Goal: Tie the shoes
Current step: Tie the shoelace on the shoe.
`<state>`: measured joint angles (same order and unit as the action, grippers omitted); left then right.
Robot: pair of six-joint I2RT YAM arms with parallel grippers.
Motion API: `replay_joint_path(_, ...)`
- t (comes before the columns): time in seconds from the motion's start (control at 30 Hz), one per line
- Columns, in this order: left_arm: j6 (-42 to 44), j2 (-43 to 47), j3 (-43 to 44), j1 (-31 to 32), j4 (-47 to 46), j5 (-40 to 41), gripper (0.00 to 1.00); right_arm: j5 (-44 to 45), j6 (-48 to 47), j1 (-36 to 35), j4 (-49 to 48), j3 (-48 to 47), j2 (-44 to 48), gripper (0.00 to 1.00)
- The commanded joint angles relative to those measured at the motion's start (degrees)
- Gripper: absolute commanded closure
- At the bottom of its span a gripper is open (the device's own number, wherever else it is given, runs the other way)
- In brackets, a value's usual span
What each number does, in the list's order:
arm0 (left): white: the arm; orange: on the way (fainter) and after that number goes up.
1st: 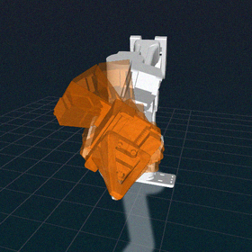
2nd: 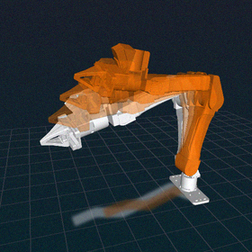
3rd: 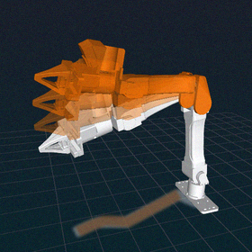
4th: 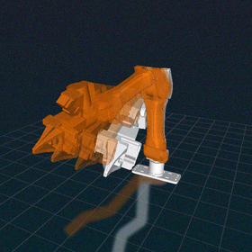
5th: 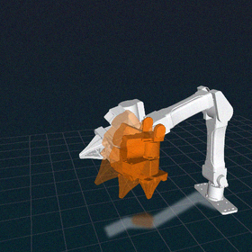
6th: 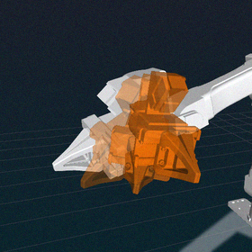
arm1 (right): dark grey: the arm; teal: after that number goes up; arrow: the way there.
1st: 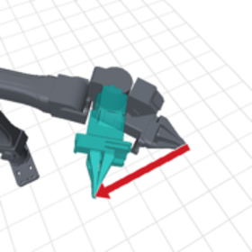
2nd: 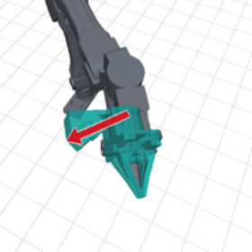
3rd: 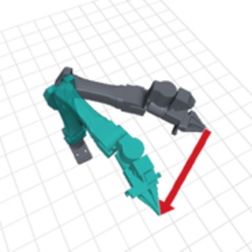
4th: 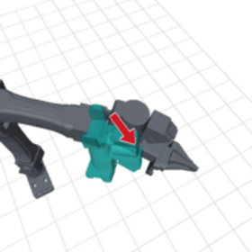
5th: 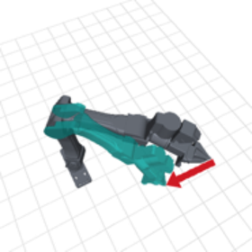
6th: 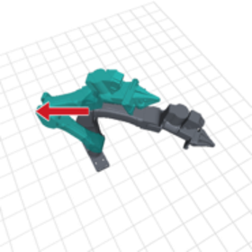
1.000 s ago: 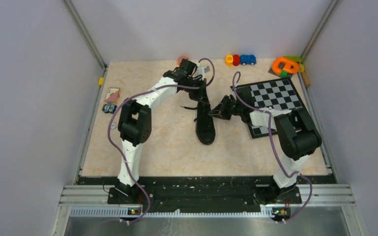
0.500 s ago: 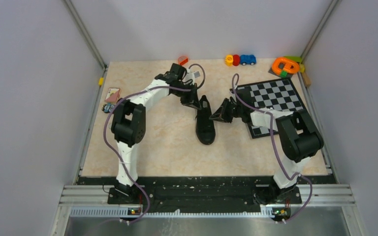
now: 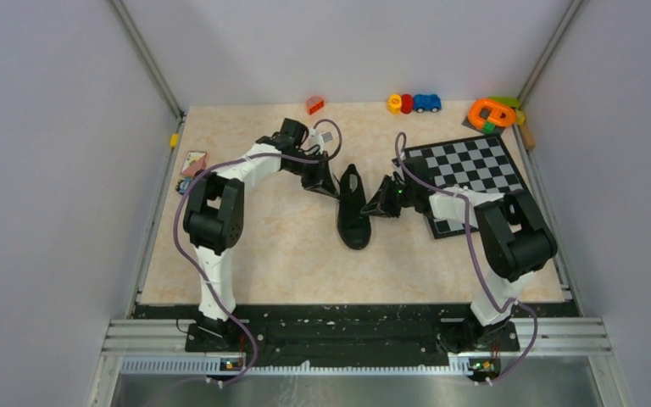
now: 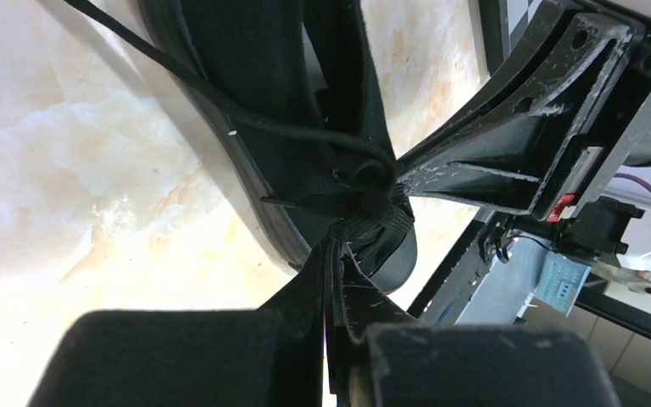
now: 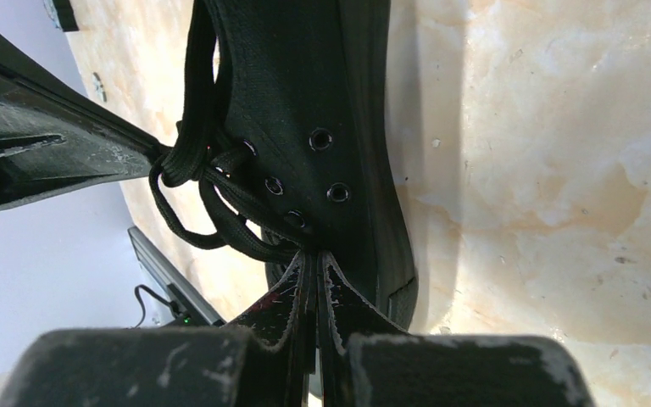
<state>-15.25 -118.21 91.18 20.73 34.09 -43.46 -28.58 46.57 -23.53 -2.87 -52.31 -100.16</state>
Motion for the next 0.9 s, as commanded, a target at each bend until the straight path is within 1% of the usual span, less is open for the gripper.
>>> replay_joint_path(0.0, 0.50, 3.66, -2.01, -0.78, -4.88, -4.16, 1.00, 1.32, -1.69, -0.90, 2.17, -2.06, 2.71, 1.00)
replay_joint_path(0.07, -0.33, 3.44, -2.19, -0.65, -6.77, -5.50, 1.00, 1.54, -1.92, -0.90, 2.10, -2.64, 2.61, 1.00)
replay_joint_path(0.2, -1.59, 3.25, -3.01, -0.70, -8.77, -5.18, 1.00, 1.99, -3.20, -0.88, 4.34, -4.69, 2.17, 1.00)
replay_joint_path(0.37, -1.67, 3.26, -4.39, -0.61, -10.79, -5.39, 1.00, 2.62, -5.20, -0.75, 5.54, -4.86, 3.65, 1.00)
replay_joint_path(0.43, -1.71, 3.02, -4.51, -0.61, -11.78, -5.65, 1.00, 2.78, -6.48, -0.40, 6.68, -5.75, 4.20, 0.97)
replay_joint_path(0.5, -1.87, 2.59, -4.24, -0.62, -12.67, -5.87, 1.00, 2.65, -7.74, -0.21, 7.56, -6.58, 4.72, 0.96)
replay_joint_path(0.57, -1.89, 2.07, -3.64, -0.65, -13.46, -6.04, 1.00, 2.35, -8.85, -0.25, 8.79, -7.19, 4.77, 1.00)
replay_joint_path(0.77, -2.21, 0.66, -1.03, -0.47, -14.62, -7.02, 1.00, 1.33, -8.73, -0.20, 8.77, -6.55, 4.58, 1.00)
replay_joint_path(0.83, -2.03, 0.49, -0.70, -0.44, -15.10, -7.48, 1.00, 1.42, -8.68, -0.20, 8.52, -6.96, 4.54, 0.99)
replay_joint_path(0.87, -1.75, 0.34, -0.50, -0.43, -15.32, -7.82, 1.00, 1.30, -8.73, -0.20, 8.56, -7.27, 4.41, 0.96)
